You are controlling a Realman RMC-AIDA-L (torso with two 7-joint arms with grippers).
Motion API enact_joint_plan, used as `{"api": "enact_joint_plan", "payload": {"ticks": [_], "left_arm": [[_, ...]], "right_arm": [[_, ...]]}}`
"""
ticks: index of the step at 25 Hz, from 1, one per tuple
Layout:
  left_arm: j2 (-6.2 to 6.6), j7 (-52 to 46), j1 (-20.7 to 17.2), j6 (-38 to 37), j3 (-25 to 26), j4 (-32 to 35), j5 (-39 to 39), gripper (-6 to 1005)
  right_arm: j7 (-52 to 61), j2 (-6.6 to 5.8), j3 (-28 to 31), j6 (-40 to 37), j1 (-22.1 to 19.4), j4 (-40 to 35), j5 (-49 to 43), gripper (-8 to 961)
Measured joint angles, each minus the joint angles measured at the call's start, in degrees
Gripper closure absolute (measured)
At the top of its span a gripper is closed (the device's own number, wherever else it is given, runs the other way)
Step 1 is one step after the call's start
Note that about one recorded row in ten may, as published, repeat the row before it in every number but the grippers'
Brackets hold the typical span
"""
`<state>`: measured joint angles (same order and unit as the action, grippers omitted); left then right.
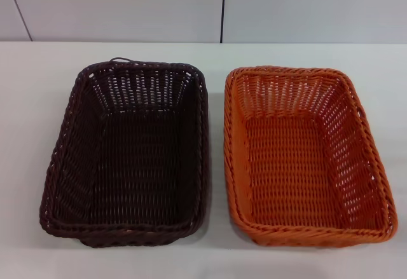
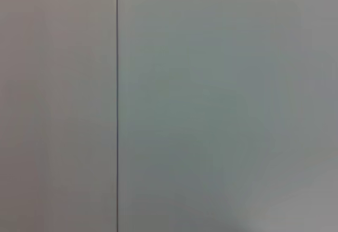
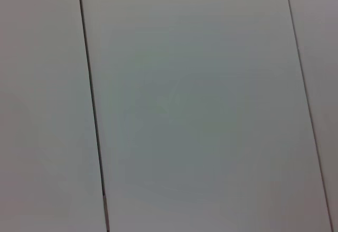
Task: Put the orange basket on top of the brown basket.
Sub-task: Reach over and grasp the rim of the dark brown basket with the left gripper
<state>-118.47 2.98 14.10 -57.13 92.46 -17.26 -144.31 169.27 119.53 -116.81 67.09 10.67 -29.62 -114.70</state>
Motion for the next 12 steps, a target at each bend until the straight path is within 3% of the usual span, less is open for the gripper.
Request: {"api": "enact_joint_plan", "payload": {"ticks": [7,12], "left_arm": [[0.0,-0.03,0.06,0.03,-0.11,-0.32,0.01,213],[0.64,-0.6,-0.4,2.07,-4.21,-3.3,-0.02,212]], "right_arm": [[0.0,0.0,0.0,-0.04,0.05,0.0,0.01,120],[0.02,-0.03,0.0,-0.09,0.13,0.0,0.01,121]]}}
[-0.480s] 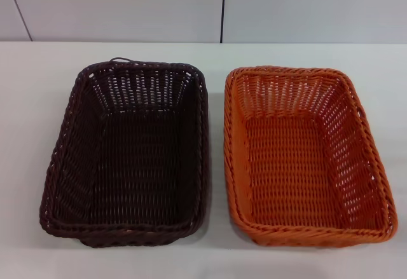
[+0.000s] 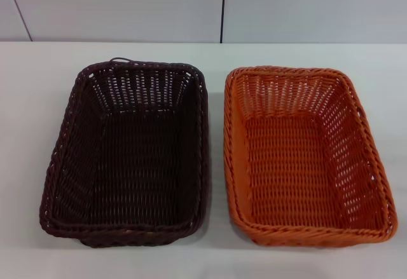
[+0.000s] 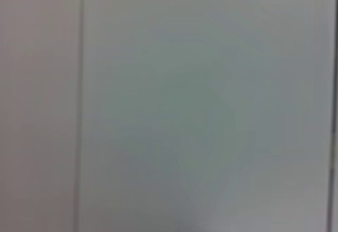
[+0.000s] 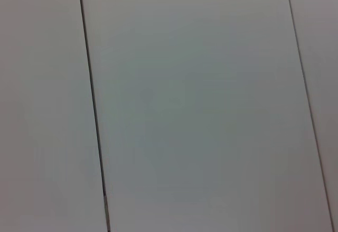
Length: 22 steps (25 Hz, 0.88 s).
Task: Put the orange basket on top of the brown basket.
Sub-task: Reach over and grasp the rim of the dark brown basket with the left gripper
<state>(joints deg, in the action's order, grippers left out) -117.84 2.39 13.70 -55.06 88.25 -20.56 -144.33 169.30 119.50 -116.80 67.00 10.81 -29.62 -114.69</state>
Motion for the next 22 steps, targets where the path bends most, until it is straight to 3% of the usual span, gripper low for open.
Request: {"api": "enact_joint_plan", "payload": {"ticks": [1,3,5,6,8,9,12,13,14,17,18,19,22], "left_arm": [[0.8,-0.05,-1.29,4.83,-0.7,-5.52,-0.85,212],[1.34,-0.06,-2.23,8.14,-0.67,-8.79,-1.7,212],[3.06,0.07,-4.08,18.14,-0.4,-18.51,-4.33,212],[4.88,0.44,-5.38,28.42,0.09,-27.54,-6.78,212],[4.88,0.44,-5.38,28.42,0.09,-27.54,-6.78,212],[5.94,0.53,-7.29,38.66,1.23,-38.38,-8.97,212],[6.08,0.56,-8.04,42.22,1.7,-41.92,-9.71,213],[6.15,0.7,-9.79,54.2,3.54,-52.29,-11.14,213],[5.94,1.75,-10.35,66.38,5.19,-60.55,-11.71,213],[5.94,1.75,-10.35,66.38,5.19,-60.55,-11.71,214],[2.97,7.99,-8.61,90.27,10.05,-73.22,-11.85,214],[0.67,12.21,-6.66,101.11,13.12,-77.79,-11.91,214],[0.67,12.21,-6.66,101.11,13.12,-77.79,-11.91,215]], "right_arm": [[0.01,-0.01,0.0,-0.17,0.09,-0.01,0.0,121],[0.03,-0.07,0.03,-0.73,0.25,-0.11,0.0,121],[0.03,-0.09,0.06,-1.08,0.36,-0.12,0.0,121],[0.04,-0.15,0.24,-1.86,0.63,-0.04,0.0,121],[0.04,-0.18,0.29,-2.17,0.79,0.03,0.0,121],[0.05,-0.18,0.33,-2.37,0.87,0.04,-0.01,121],[0.07,-0.2,0.52,-2.67,0.92,0.05,-0.01,122],[0.07,-0.2,0.58,-2.69,0.91,0.04,0.0,122],[0.07,-0.21,0.59,-2.7,0.9,0.04,0.0,122],[0.07,-0.26,0.7,-2.92,0.91,0.12,0.05,122],[0.07,-0.28,0.74,-2.99,0.99,0.23,0.08,122],[0.07,-0.31,0.77,-3.06,1.12,0.41,0.11,122],[0.07,-0.33,0.79,-3.13,1.51,0.75,0.14,122]]}}
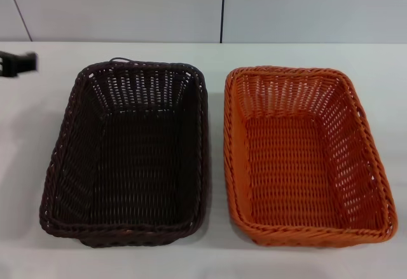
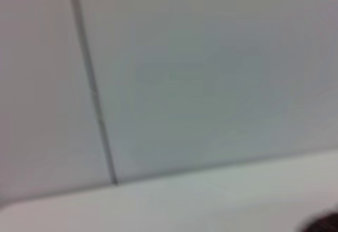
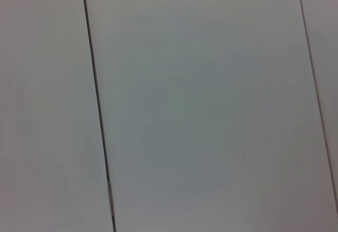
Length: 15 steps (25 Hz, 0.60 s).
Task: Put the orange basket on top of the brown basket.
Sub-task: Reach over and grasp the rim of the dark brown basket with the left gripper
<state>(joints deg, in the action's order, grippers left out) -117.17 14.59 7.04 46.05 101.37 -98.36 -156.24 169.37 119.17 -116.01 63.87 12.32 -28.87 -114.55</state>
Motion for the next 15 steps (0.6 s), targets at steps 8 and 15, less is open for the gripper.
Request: {"api": "enact_joint_plan", "payload": {"ticks": [8,15], "left_arm": [[-1.07,-1.34,5.62,26.56,-0.97,-9.84,-0.35,218],[-1.18,-4.6,8.65,28.11,-8.5,-5.52,-5.2,220]], "right_arm": [[-0.01,-0.06,0.34,-0.28,0.51,0.74,0.03,123],[-0.01,-0.08,0.58,-0.39,0.44,0.93,0.03,123]]}}
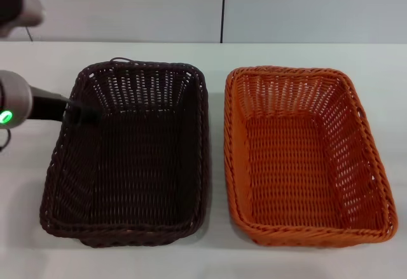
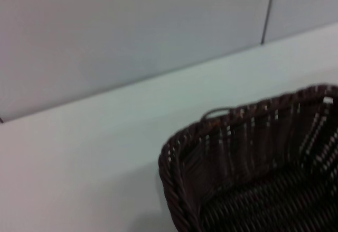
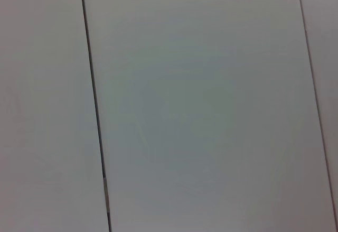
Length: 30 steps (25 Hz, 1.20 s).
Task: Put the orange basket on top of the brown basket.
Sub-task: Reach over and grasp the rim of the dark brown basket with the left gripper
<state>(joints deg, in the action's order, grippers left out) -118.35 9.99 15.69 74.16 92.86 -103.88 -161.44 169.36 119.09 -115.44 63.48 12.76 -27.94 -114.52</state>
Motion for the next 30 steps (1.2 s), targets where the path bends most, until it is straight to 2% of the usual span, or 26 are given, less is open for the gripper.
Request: {"api": "enact_joint_plan", "payload": {"ticks": [2,4,8,19,30], "left_arm": [[0.03,-0.49,0.63,0.22,-0.56,0.97,-0.66,221],[0.0,-1.68,3.53,1.17,-1.54,5.39,-3.29,222],[0.05,-2.18,5.23,1.36,-1.8,8.38,-3.95,223],[0.12,-2.23,8.28,-0.04,-1.76,16.16,-4.02,227],[0.39,-3.08,9.17,-1.56,0.1,19.69,-4.07,231]], "right_arm": [[0.0,0.0,0.05,0.04,0.0,0.0,0.01,123],[0.0,-0.03,0.08,-0.07,0.08,0.01,0.0,123],[-0.01,-0.08,0.08,-0.15,0.13,0.15,0.0,123],[-0.05,-0.09,0.14,-0.19,0.65,0.47,0.0,123],[-0.09,-0.09,0.12,-0.21,0.65,0.57,-0.01,123]]}}
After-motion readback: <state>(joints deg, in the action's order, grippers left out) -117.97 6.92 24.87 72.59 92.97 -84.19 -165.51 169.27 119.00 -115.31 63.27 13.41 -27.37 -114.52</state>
